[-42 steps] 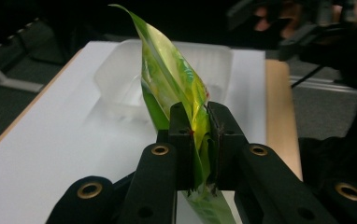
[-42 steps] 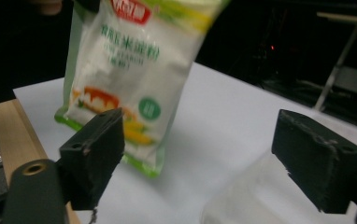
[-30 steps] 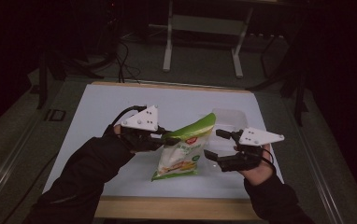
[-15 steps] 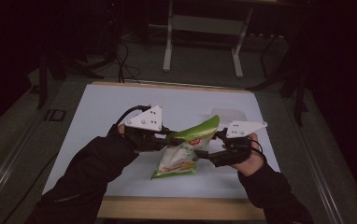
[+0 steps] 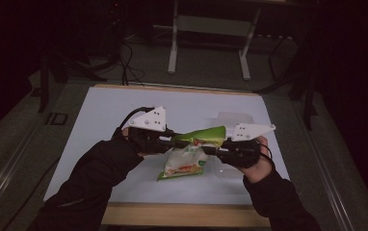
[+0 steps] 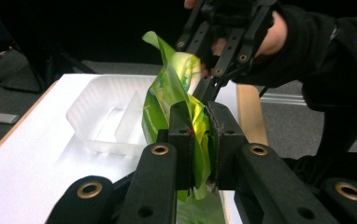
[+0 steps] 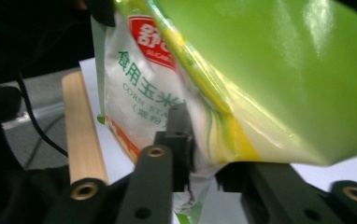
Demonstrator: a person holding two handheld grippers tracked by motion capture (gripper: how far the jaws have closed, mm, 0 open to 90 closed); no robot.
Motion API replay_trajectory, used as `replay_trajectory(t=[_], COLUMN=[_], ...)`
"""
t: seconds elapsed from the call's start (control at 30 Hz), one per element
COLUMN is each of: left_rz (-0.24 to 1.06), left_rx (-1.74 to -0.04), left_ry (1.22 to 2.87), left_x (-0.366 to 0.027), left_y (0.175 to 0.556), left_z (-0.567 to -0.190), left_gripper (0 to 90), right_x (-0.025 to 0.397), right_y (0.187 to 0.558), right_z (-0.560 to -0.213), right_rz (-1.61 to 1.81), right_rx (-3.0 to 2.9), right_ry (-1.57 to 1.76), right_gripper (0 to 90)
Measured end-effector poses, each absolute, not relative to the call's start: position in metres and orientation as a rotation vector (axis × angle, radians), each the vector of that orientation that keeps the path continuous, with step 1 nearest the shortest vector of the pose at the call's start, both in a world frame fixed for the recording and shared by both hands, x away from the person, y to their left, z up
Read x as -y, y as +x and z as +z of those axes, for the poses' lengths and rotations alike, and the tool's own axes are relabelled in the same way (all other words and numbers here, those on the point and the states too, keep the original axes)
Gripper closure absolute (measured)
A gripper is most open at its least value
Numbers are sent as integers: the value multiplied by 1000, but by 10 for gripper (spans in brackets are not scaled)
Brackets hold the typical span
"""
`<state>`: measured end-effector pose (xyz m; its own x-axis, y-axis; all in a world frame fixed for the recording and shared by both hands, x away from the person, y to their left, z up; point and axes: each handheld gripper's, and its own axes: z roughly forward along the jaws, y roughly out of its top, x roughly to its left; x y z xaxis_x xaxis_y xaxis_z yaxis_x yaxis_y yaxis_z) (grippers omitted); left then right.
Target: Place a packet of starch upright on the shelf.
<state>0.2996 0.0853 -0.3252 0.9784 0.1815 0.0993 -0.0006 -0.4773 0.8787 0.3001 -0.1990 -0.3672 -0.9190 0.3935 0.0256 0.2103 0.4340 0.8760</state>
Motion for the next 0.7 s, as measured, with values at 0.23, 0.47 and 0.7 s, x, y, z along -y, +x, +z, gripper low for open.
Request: replay_trajectory(t=[0.23, 0.47, 0.7], left_rz=[208, 205, 175], left_rx=[-139, -192, -341], left_ry=[2013, 1923, 1825], left_x=[-89, -97, -107], left_y=[301, 305, 313], left_z=[-324, -328, -344], left_gripper=[809, 478, 175], right_x=[198, 212, 230], right_y=[294, 290, 293], right_z=[-356, -333, -312], right_rz=[1458, 1495, 1487], right_rx=[-2473, -2394, -2312], right_ry=[578, 574, 614], right_gripper=[850, 855, 855])
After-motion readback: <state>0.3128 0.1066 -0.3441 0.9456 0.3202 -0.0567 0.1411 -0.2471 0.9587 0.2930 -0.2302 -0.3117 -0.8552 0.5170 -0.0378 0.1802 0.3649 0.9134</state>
